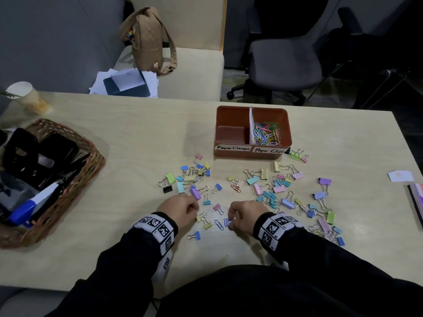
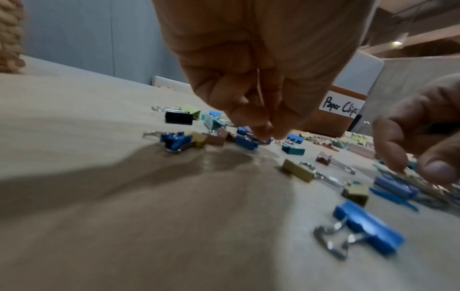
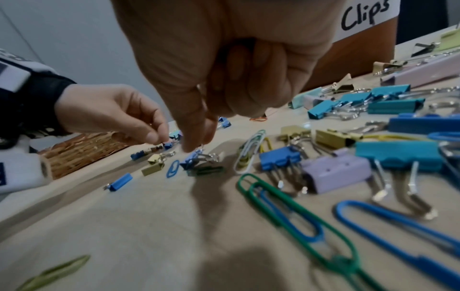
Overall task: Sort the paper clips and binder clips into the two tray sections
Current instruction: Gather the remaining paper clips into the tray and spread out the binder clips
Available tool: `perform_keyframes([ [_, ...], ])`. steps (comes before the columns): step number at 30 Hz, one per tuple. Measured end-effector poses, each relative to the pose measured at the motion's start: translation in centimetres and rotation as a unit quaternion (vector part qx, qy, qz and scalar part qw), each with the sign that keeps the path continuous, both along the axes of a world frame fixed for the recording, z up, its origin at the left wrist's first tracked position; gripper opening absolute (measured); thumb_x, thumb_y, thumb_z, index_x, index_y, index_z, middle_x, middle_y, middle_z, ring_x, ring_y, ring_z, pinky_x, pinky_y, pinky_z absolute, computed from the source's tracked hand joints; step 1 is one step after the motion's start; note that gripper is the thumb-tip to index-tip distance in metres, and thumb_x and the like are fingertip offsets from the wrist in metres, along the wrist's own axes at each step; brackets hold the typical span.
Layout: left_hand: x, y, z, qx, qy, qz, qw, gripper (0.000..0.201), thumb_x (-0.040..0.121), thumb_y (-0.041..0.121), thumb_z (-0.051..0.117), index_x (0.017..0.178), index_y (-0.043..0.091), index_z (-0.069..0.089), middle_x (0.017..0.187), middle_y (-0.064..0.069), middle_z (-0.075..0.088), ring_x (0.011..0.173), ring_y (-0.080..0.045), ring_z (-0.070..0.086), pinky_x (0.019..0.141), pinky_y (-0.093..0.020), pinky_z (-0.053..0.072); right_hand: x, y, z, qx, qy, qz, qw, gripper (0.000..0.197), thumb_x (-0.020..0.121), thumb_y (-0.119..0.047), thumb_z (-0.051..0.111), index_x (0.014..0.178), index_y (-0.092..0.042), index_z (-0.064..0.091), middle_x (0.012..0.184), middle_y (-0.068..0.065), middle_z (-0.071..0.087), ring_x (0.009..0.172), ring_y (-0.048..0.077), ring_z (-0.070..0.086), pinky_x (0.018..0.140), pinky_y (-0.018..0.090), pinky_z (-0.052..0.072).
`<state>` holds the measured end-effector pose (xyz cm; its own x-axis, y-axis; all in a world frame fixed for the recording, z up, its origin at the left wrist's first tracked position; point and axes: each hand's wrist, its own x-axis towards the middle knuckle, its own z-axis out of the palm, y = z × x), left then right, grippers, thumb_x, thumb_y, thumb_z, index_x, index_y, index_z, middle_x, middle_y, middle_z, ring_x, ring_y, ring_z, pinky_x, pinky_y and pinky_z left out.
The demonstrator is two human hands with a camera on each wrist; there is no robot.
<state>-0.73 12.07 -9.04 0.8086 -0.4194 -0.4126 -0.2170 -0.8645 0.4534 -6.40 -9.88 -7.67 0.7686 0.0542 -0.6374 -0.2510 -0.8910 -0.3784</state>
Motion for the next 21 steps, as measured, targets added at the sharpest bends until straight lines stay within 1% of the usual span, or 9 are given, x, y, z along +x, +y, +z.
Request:
perform_keyframes([
  [3, -1.0, 0.2, 0.1, 0.033, 0.028, -0.026, 0.999, 0.018, 0.079, 0.037, 0.065, 0.096, 0.032, 0.063, 0.092, 0.014, 0.056, 0.088, -0.007, 0.056, 0.08, -0.026, 0.049, 0.0, -0.1, -0.2, -0.026, 0.022, 0.034, 0.999, 0.029, 0.075, -0.038, 0.075, 0.096, -0.027, 0.058, 0.096, -0.007, 0.064, 0.088, 0.016, 0.058, 0.078, 0.03, 0.051],
  [5, -1.2, 0.0, 0.0, 0.036, 0.013, -0.022, 0.999, 0.02, 0.081, 0.034, 0.063, 0.1, 0.031, 0.061, 0.096, 0.014, 0.053, 0.093, -0.009, 0.055, 0.081, -0.026, 0.047, 0.0, -0.3, -0.4, -0.037, 0.008, 0.036, 0.999, 0.024, 0.079, -0.035, 0.072, 0.094, -0.026, 0.055, 0.094, -0.005, 0.065, 0.087, 0.018, 0.059, 0.075, 0.029, 0.05],
  [7, -1.4, -0.6, 0.1, 0.018, -0.007, -0.03, 0.999, 0.017, 0.085, 0.03, 0.059, 0.101, 0.029, 0.06, 0.1, 0.012, 0.052, 0.095, -0.011, 0.056, 0.081, -0.028, 0.048, 0.1, -0.6, -0.4, -0.038, -0.01, 0.02, 0.999, 0.021, 0.083, -0.034, 0.068, 0.098, -0.027, 0.055, 0.095, -0.005, 0.064, 0.089, 0.019, 0.059, 0.077, 0.03, 0.051],
  [9, -2.0, -1.7, 0.3, -0.004, -0.021, -0.071, 0.997, 0.015, 0.089, 0.028, 0.055, 0.102, 0.027, 0.063, 0.103, 0.011, 0.053, 0.097, -0.011, 0.054, 0.084, -0.031, 0.049, 0.0, -1.1, -0.1, -0.036, -0.014, 0.002, 0.999, 0.025, 0.084, -0.035, 0.067, 0.105, -0.028, 0.056, 0.101, -0.005, 0.064, 0.095, 0.019, 0.059, 0.082, 0.03, 0.05],
  [12, -3.0, -3.5, 0.4, -0.004, -0.035, -0.155, 0.987, 0.025, 0.093, 0.035, 0.052, 0.114, 0.028, 0.064, 0.114, 0.009, 0.053, 0.111, -0.012, 0.047, 0.093, -0.031, 0.044, -0.3, -1.4, 0.1, -0.046, -0.014, 0.003, 0.999, 0.03, 0.084, -0.037, 0.068, 0.11, -0.031, 0.056, 0.107, -0.003, 0.064, 0.101, 0.02, 0.058, 0.084, 0.029, 0.05],
  [14, -3.2, -4.6, 0.2, 0.04, -0.049, -0.204, 0.977, 0.03, 0.095, 0.036, 0.05, 0.121, 0.026, 0.062, 0.125, 0.005, 0.052, 0.119, -0.016, 0.043, 0.097, -0.032, 0.041, -0.6, -1.3, -0.2, -0.059, -0.017, 0.013, 0.998, 0.028, 0.084, -0.037, 0.067, 0.109, -0.03, 0.056, 0.105, -0.002, 0.065, 0.099, 0.02, 0.059, 0.083, 0.03, 0.051],
  [17, -3.2, -5.3, -0.3, 0.076, -0.054, -0.207, 0.974, 0.028, 0.098, 0.033, 0.045, 0.118, 0.023, 0.063, 0.131, 0.001, 0.052, 0.122, -0.019, 0.042, 0.096, -0.034, 0.04, -0.8, -1.2, -0.6, -0.063, -0.023, 0.015, 0.998, 0.017, 0.086, -0.031, 0.063, 0.101, -0.026, 0.056, 0.098, -0.002, 0.066, 0.094, 0.02, 0.06, 0.077, 0.029, 0.05],
  [19, -3.3, -5.3, -0.6, 0.08, -0.056, -0.205, 0.974, 0.027, 0.099, 0.029, 0.041, 0.116, 0.02, 0.061, 0.131, -0.001, 0.052, 0.121, -0.02, 0.043, 0.095, -0.033, 0.04, -0.9, -1.0, -0.7, -0.062, -0.028, 0.023, 0.997, 0.006, 0.087, -0.025, 0.059, 0.093, -0.024, 0.057, 0.092, -0.001, 0.066, 0.089, 0.021, 0.059, 0.074, 0.029, 0.049],
  [21, -3.3, -5.2, -0.6, 0.07, -0.054, -0.198, 0.976, 0.024, 0.099, 0.026, 0.04, 0.113, 0.019, 0.059, 0.124, -0.002, 0.054, 0.116, -0.021, 0.046, 0.093, -0.034, 0.042, -1.0, -0.8, -0.8, -0.067, -0.032, 0.048, 0.996, 0.001, 0.088, -0.023, 0.055, 0.089, -0.023, 0.056, 0.089, 0.0, 0.065, 0.085, 0.022, 0.059, 0.074, 0.031, 0.051],
])
